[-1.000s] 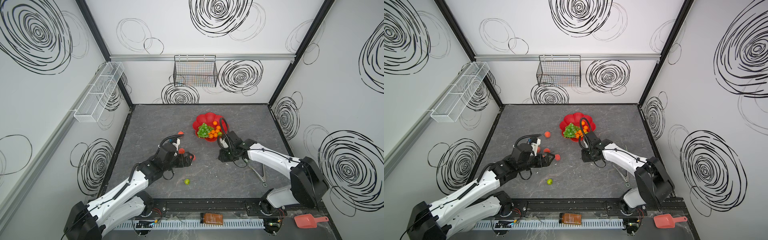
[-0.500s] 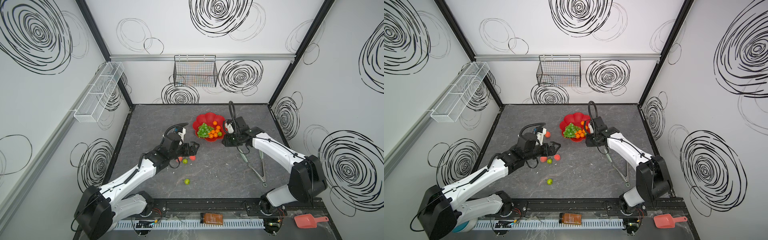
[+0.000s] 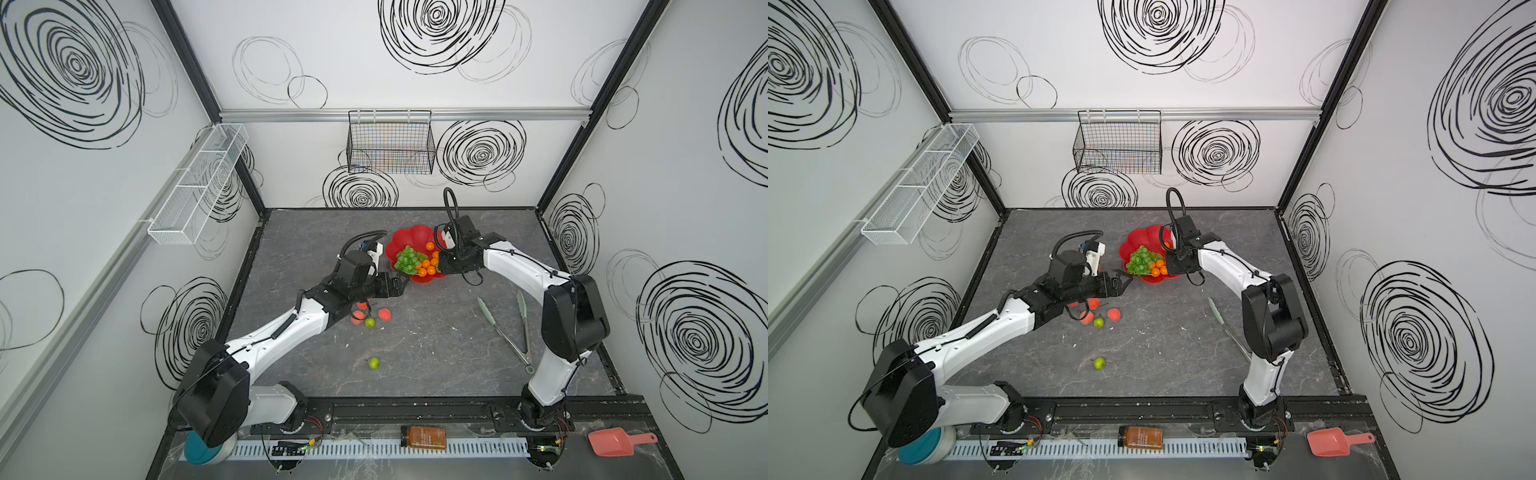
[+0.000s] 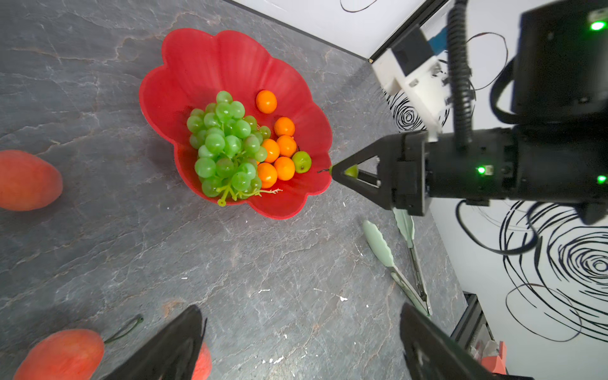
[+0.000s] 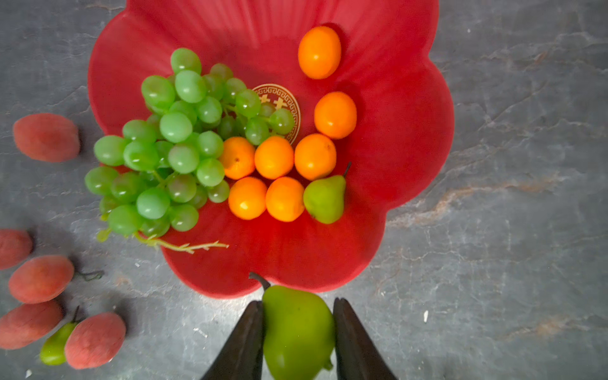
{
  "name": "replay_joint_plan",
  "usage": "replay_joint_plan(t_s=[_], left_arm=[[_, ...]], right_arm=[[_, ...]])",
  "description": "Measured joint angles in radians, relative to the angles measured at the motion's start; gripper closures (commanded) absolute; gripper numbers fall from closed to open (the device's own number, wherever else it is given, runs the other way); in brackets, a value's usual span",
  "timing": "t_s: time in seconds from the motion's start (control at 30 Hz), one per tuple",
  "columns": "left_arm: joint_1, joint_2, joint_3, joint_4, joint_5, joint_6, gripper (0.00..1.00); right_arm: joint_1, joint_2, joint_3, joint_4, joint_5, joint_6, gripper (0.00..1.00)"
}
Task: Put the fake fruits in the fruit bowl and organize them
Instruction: 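Lift the green pear over the red bowl with the right gripper, then open the right gripper to release the pear into the bowl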
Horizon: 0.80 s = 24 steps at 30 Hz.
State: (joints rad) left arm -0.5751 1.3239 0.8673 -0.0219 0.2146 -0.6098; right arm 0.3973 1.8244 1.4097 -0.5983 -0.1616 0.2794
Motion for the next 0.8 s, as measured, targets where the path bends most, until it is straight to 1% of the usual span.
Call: replay_joint_plan(t_s=[0.2, 0.47, 0.7, 0.8], left_arm=[[0.0, 0.013, 0.006, 0.003, 0.013, 0.0, 0.04], [0.0, 0.059, 0.032, 0.006, 0.032, 0.0, 0.04], [-0.012, 0.079, 0.046, 0.009, 0.04, 0.001, 0.04], [-0.018, 0.079, 0.046, 0.01, 0.043, 0.001, 0.04]], right_arm=[[-0.034, 0.111, 0.105, -0.008, 0.028, -0.014, 0.65], [-0.068, 0.229, 0.216, -0.022, 0.026, -0.022, 0.66], [-0.074, 0.283, 0.269, -0.032, 0.015, -0.029, 0.66], [-0.077, 0.295, 0.278, -0.034, 0.012, -0.03, 0.63]])
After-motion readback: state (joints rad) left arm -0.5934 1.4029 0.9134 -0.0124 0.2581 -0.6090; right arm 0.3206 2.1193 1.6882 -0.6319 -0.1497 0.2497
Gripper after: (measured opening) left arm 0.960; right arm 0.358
